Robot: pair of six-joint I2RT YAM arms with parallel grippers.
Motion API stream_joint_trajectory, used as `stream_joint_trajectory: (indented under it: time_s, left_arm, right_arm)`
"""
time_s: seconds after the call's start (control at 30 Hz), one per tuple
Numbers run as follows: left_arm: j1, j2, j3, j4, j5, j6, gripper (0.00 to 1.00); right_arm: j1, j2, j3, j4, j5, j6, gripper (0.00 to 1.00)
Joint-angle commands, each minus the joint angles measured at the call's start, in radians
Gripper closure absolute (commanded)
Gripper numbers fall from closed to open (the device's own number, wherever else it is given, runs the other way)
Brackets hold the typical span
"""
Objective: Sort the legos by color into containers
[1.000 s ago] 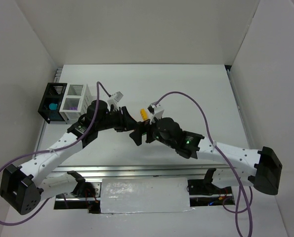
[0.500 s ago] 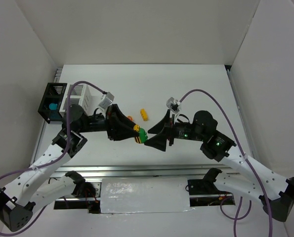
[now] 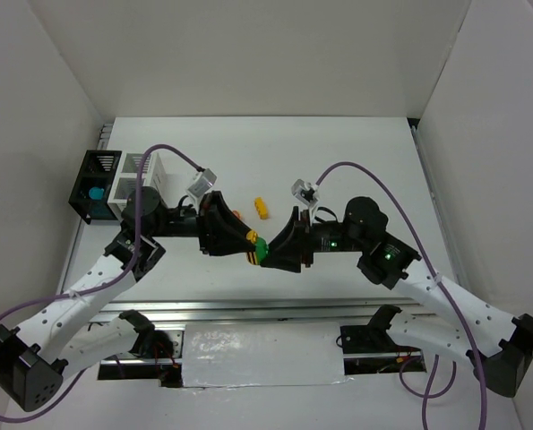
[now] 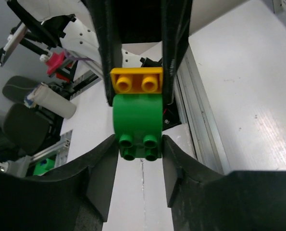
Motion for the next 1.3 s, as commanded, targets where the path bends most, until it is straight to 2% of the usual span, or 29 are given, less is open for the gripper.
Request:
stream_joint_trajectory:
  time_s: [0.0,0.03,0.07,0.1,0.2,0.23,0.6,0.87,0.97,1.03,1.07,1.17,1.2,1.23,1.27]
  left_arm:
    - [-0.007,0.018,0.014,0.058,0.002,-0.003,1.0]
    - [-0.007,0.022,0.011,0.064,0.002,-0.007,1.0]
    - [-0.007,0.026,0.011,0.068,0.002,-0.009,1.0]
    - [-0.007,0.032,0.012,0.068,0.005,-0.012,1.0]
    - [-0.007,0.038,0.008,0.102,0.014,-0.035,1.0]
    - [-0.007,0.041,0.006,0.11,0.022,-0.038,1.0]
    - [-0.006,0.006,0.095,-0.118,0.022,0.101,1.0]
    - [0.005,0.004,0.109,-0.149,0.034,0.129,1.0]
    - [0.019,0.006,0.135,-0.221,0.007,0.161,1.0]
    - [0.054,0.003,0.185,-0.319,-0.089,0.219,1.0]
    - [0.074,0.003,0.205,-0.441,-0.149,0.236,1.0]
    - [0.219,0.029,0.331,-0.624,-0.386,0.286,1.0]
    - [0.305,0.062,0.406,-0.742,-0.464,0.29,1.0]
    - [0.339,0.084,0.446,-0.795,-0.647,0.298,1.0]
    - [0.37,0.099,0.48,-0.842,-0.773,0.299,1.0]
  right_arm:
    - [0.017,0.015,0.037,0.081,-0.02,0.009,0.54]
    - [0.017,0.018,0.039,0.081,-0.014,0.008,0.74]
    - [0.017,0.022,0.04,0.08,-0.008,0.006,0.81]
    - [0.021,0.027,0.042,0.077,0.001,0.006,0.86]
    - [0.021,0.038,0.037,0.093,0.023,0.005,0.88]
    - [0.02,0.041,0.036,0.097,0.024,0.003,1.0]
    - [-0.057,-0.089,-0.076,0.167,-0.071,-0.084,1.0]
    - [-0.13,-0.149,-0.119,0.189,-0.12,-0.07,1.0]
    - [-0.152,-0.169,-0.127,0.167,-0.096,-0.078,1.0]
    - [-0.155,-0.181,-0.119,0.111,-0.013,-0.099,1.0]
    - [-0.155,-0.189,-0.121,0.089,0.025,-0.112,1.0]
    - [-0.155,-0.224,-0.142,0.051,0.131,-0.121,1.0]
    - [-0.155,-0.234,-0.15,0.051,0.151,-0.115,1.0]
    - [-0.157,-0.249,-0.155,0.049,0.171,-0.109,1.0]
    - [-0.155,-0.257,-0.162,0.046,0.232,-0.1,1.0]
